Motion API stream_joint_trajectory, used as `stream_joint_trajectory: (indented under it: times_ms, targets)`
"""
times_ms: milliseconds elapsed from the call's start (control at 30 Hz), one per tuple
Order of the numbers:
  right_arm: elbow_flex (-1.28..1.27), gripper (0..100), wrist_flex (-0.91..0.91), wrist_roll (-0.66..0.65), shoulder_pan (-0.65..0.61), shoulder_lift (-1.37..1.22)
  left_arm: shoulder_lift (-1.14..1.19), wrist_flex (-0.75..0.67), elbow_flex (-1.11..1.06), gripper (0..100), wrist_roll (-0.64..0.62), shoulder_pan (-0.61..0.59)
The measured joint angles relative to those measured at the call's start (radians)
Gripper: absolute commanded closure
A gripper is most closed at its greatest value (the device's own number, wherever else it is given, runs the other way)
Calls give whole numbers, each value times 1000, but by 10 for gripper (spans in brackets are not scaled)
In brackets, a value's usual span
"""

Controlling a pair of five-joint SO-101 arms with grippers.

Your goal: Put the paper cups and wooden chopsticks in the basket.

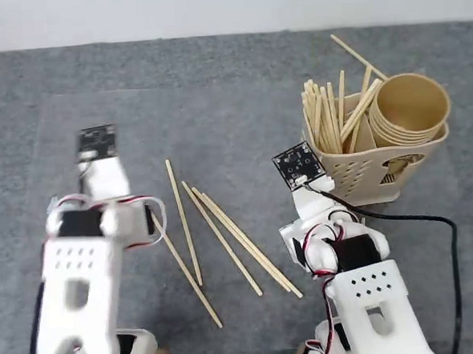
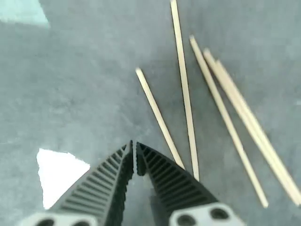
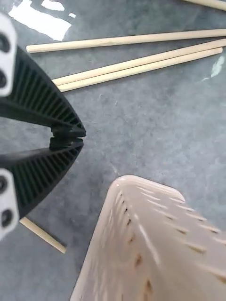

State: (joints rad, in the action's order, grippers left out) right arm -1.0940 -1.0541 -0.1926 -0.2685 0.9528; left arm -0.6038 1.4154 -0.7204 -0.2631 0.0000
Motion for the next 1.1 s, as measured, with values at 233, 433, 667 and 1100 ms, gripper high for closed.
stream_joint_trajectory:
  times_ms: [233, 433, 667, 1100]
  targets:
    - [-3, 989, 3, 3, 0, 0, 304, -127, 64, 859, -28, 51]
    - [-3, 989, 3, 3, 0, 0, 399, -170, 69, 761, -107, 54]
    - [-3, 989, 3, 3, 0, 0, 508, -206, 69, 761, -117, 54]
    - [-25, 989, 6, 3, 0, 0, 779, -285, 219, 767, -117, -12]
